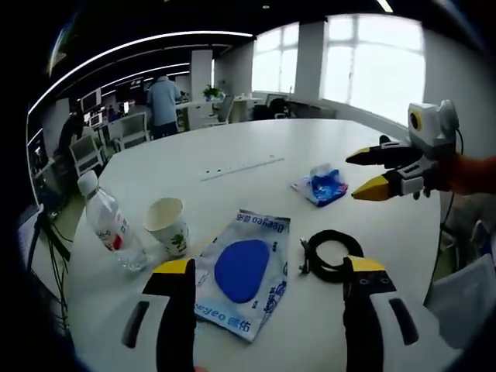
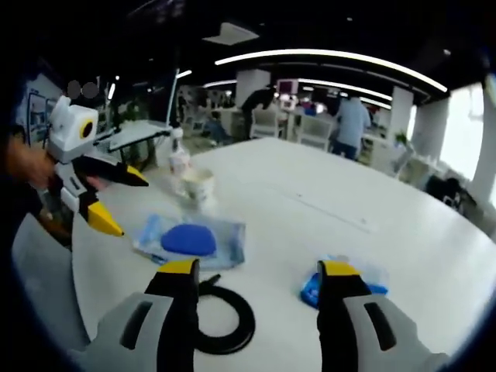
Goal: Arrange the tabletop items into an orderly group along one side of the table until the central work area is clear of visible clutter.
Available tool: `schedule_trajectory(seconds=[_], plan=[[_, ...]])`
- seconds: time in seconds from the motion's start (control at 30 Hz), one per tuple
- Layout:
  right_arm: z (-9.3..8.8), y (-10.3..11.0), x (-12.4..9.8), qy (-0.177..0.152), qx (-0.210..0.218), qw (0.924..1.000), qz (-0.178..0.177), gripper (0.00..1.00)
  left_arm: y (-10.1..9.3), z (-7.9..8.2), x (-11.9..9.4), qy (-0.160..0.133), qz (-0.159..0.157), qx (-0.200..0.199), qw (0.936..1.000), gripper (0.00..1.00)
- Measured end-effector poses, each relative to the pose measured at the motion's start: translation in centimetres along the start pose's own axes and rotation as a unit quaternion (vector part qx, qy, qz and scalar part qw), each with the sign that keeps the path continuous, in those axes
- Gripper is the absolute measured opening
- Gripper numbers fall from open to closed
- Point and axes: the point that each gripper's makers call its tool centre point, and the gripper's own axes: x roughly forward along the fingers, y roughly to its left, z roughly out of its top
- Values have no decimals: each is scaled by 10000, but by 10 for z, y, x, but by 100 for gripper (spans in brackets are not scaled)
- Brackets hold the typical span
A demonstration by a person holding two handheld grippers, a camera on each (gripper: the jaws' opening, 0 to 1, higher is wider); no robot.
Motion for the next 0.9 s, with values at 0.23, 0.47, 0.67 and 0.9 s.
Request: schedule_trajectory(seconds=[0.23,0.47,0.67,0.9], plan=[[-7,11,10,101,-26,9998,140,56,12,-17,-5,87,129,-129,9998,75],[-14,19,19,172,1,9995,261,55,24,-34,-9,181,256,-258,9992,73],[-11,22,28,162,1,9993,324,54,32,-42,-9,210,338,-342,9986,71],[-15,27,39,180,-1,9988,446,52,38,-55,-5,273,411,-450,9978,68]])
